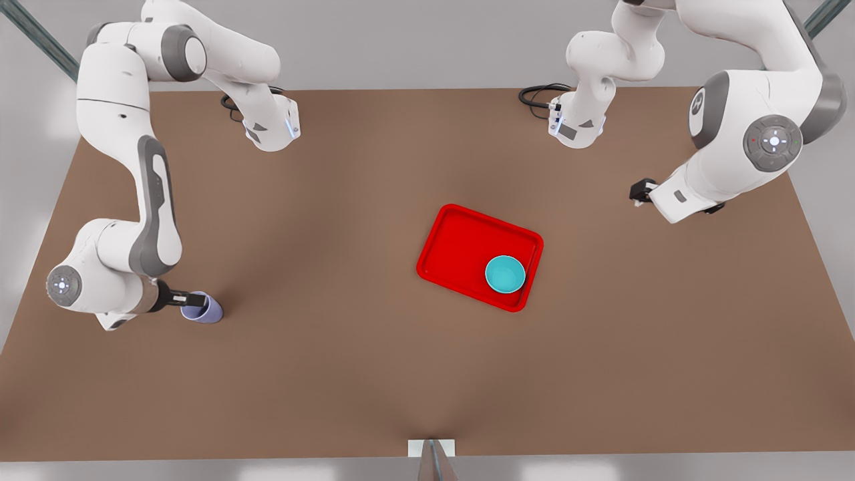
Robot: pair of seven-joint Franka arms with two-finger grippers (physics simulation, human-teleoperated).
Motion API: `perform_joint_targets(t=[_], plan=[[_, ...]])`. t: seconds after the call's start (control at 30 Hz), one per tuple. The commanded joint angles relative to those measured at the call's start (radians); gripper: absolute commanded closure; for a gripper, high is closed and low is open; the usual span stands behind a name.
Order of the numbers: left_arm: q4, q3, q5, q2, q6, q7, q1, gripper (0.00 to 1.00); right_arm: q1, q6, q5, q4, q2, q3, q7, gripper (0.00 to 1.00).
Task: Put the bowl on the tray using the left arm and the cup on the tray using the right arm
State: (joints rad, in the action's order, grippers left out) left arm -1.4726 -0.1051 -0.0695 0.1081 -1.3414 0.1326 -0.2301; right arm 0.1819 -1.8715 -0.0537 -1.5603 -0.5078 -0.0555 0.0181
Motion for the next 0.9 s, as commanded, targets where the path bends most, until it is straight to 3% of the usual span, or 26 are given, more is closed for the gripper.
perform_joint_targets(t=[0.0, 0.37, 0.43, 0.87], plan=[[0.0, -0.002, -0.001, 0.002, -0.001, -0.001, 0.0, 0.0, 0.011, 0.005, 0.0, -0.003, 0.0, 0.0, 0.002, 0.0], [-0.005, -0.018, 0.01, 0.012, 0.001, 0.001, 0.003, 0.0, 0.054, -0.046, -0.025, -0.004, -0.057, 0.0, 0.118, 0.0], [-0.005, -0.016, 0.01, 0.011, 0.002, 0.001, 0.002, 0.0, 0.053, -0.046, -0.025, -0.007, -0.061, 0.0, 0.118, 0.22], [-0.005, -0.018, 0.01, 0.012, 0.007, 0.001, 0.002, 0.0, 0.082, -0.066, -0.025, -0.004, -0.121, 0.002, 0.143, 0.24]])
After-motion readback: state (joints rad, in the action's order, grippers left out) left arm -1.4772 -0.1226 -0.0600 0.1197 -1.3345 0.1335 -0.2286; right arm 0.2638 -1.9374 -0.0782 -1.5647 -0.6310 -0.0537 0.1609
